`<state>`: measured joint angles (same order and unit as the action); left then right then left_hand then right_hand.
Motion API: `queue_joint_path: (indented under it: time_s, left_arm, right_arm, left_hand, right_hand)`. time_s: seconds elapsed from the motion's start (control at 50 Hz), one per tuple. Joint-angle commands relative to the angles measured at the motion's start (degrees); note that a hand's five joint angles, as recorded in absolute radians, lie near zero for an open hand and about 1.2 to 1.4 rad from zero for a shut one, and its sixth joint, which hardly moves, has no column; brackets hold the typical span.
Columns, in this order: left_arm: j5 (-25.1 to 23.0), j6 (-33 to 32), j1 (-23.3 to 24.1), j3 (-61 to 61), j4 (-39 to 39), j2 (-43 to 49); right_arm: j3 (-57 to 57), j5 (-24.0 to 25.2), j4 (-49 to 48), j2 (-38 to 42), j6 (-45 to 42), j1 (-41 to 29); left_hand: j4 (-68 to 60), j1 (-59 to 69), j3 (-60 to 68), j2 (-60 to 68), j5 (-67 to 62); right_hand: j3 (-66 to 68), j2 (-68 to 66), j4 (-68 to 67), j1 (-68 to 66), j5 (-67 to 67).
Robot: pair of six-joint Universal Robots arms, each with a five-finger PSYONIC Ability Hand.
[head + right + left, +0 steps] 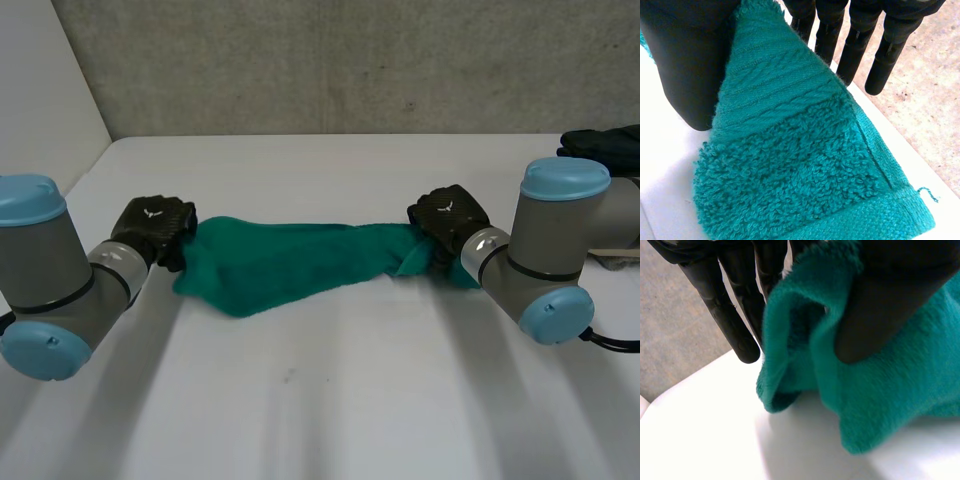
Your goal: Fold the laundry.
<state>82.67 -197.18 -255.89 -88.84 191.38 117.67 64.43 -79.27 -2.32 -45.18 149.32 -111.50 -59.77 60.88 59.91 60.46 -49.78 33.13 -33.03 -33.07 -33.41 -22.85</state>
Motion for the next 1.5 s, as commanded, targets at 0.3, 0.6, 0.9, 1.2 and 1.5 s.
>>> queue_joint_path:
  time_s: [0.3,0.6,0.9,1.2,1.5]
  left_arm:
    - [0.3,-1.6,-2.8,0.1,-7.2,-4.3]
    - [0.2,-0.9,-4.2,7.4,-13.8,-4.3]
    - [0.1,-0.9,-4.2,8.8,-14.7,-2.1]
    - [0.3,-0.1,-3.3,9.0,-15.2,-4.1]
    - [0.7,0.0,-3.1,10.7,-16.1,-2.8]
  right_arm:
    - [1.3,-0.3,2.8,-3.1,0.3,1.5]
    - [2.9,-2.0,10.6,-10.2,-4.0,2.2]
    - [0.2,-1.0,17.3,-6.0,-6.1,5.3]
    - [4.9,2.5,17.1,-10.4,0.4,6.3]
    - [15.5,1.9,14.2,-12.4,0.9,6.7]
  left_hand:
    - [-20.2,19.1,20.1,19.5,-20.2]
    - [-20.2,19.1,20.1,19.5,-20.2]
    - [-20.2,19.1,20.1,19.5,-20.2]
    - [-20.2,19.1,20.1,19.5,-20.2]
    - [-20.2,19.1,20.1,19.5,-20.2]
  right_hand:
    - [46.9,-47.0,-46.9,-46.6,-47.1]
    - [5.5,-5.6,-5.5,-5.2,-5.7]
    - [19.2,-19.3,-19.3,-18.9,-19.5]
    - [20.3,-20.4,-20.3,-20.0,-20.6]
    - [15.6,-15.7,-15.6,-15.3,-15.8]
